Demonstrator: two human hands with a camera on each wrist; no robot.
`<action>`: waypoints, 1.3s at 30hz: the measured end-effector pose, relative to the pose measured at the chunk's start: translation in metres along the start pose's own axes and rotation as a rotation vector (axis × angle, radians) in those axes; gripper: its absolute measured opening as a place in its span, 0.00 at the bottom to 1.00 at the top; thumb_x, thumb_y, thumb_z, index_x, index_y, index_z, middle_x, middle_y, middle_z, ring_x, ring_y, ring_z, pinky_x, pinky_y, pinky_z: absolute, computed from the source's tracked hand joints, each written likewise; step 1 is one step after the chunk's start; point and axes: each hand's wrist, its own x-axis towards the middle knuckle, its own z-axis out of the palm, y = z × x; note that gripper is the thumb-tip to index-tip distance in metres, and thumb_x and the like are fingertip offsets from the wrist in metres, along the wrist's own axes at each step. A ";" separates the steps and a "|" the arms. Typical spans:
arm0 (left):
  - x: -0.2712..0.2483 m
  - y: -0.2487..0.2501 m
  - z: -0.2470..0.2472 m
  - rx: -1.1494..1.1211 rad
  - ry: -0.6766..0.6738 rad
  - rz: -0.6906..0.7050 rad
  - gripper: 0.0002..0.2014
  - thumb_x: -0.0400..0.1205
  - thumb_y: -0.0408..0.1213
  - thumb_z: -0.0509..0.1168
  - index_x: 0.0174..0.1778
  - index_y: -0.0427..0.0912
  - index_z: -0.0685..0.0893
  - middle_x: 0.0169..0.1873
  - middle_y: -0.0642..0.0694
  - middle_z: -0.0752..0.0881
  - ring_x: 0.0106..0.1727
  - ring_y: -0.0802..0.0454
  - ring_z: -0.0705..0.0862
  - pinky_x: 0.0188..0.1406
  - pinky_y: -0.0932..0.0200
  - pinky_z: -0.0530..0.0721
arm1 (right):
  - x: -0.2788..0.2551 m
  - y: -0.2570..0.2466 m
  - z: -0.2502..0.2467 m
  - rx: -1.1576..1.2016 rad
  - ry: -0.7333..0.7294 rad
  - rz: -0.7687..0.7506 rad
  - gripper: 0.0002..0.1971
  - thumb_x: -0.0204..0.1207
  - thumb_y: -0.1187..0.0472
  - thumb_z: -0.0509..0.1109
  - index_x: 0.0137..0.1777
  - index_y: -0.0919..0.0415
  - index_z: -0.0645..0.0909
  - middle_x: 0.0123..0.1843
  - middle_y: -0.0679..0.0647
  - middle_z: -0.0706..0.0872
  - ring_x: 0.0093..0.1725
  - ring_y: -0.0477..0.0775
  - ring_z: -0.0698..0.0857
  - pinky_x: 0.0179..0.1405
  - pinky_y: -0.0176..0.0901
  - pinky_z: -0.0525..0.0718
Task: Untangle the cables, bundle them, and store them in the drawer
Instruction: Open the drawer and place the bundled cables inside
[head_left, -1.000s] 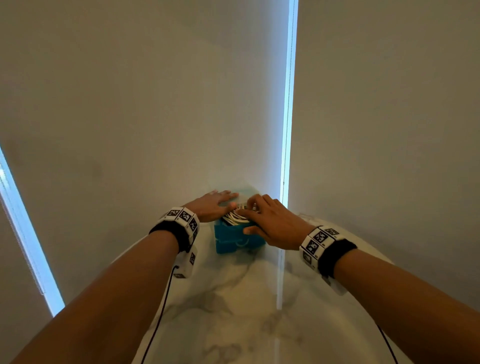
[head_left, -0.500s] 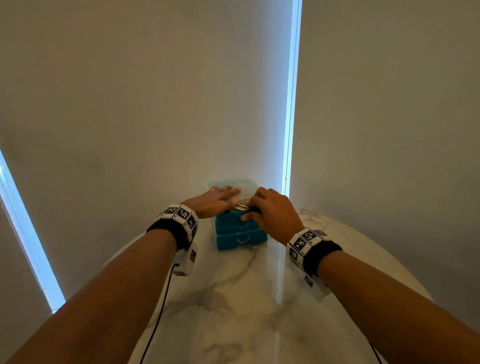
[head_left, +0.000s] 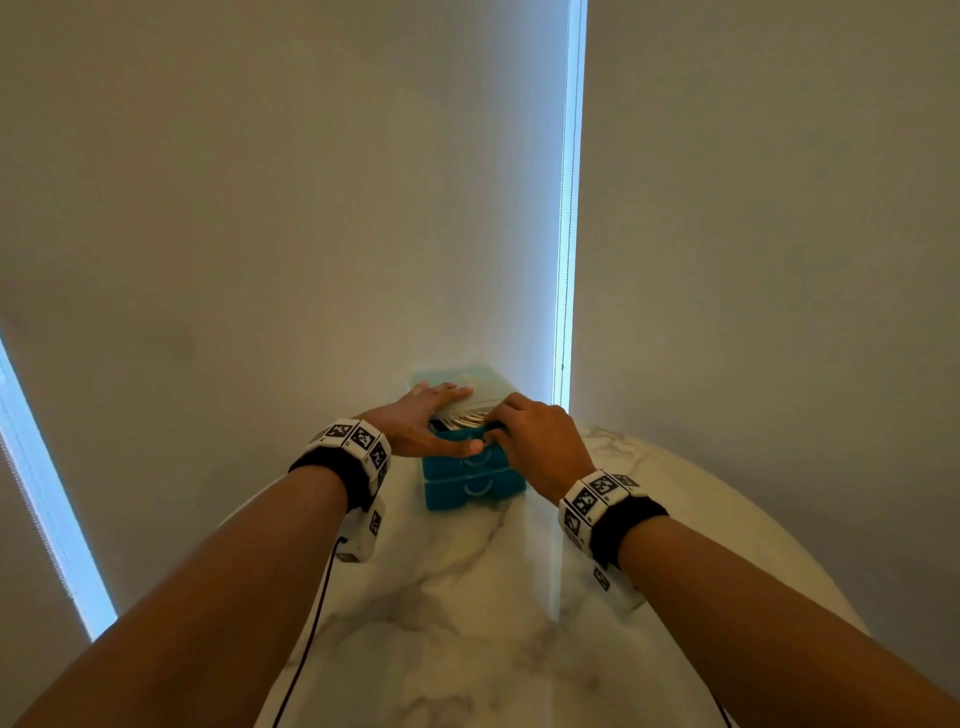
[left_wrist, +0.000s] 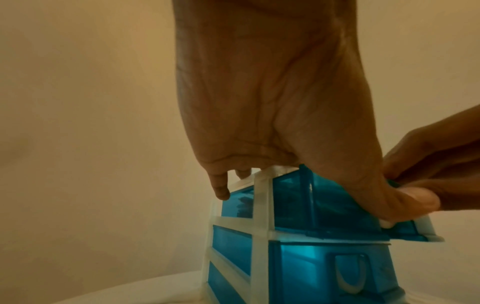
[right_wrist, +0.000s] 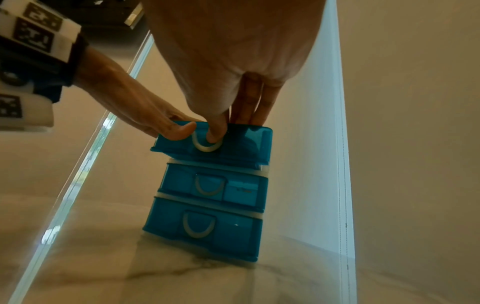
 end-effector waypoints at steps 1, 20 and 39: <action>0.000 0.000 0.000 0.002 0.003 0.003 0.54 0.78 0.73 0.71 0.95 0.63 0.50 0.95 0.54 0.49 0.95 0.47 0.44 0.92 0.36 0.51 | -0.001 0.001 0.001 -0.011 -0.003 -0.010 0.12 0.89 0.56 0.72 0.67 0.57 0.89 0.63 0.53 0.88 0.54 0.57 0.89 0.52 0.45 0.87; -0.001 0.000 -0.005 -0.019 -0.024 -0.024 0.49 0.79 0.73 0.70 0.93 0.68 0.53 0.93 0.48 0.53 0.91 0.41 0.61 0.91 0.39 0.63 | -0.001 0.003 -0.020 -0.086 -0.177 0.090 0.21 0.89 0.53 0.65 0.80 0.42 0.83 0.74 0.50 0.84 0.79 0.61 0.71 0.71 0.61 0.75; -0.001 0.012 -0.002 0.121 0.119 -0.066 0.39 0.81 0.67 0.73 0.87 0.67 0.66 0.83 0.49 0.73 0.74 0.43 0.81 0.75 0.42 0.81 | -0.008 0.023 -0.032 0.133 0.009 0.277 0.10 0.86 0.54 0.69 0.57 0.48 0.92 0.56 0.49 0.88 0.57 0.54 0.86 0.67 0.58 0.83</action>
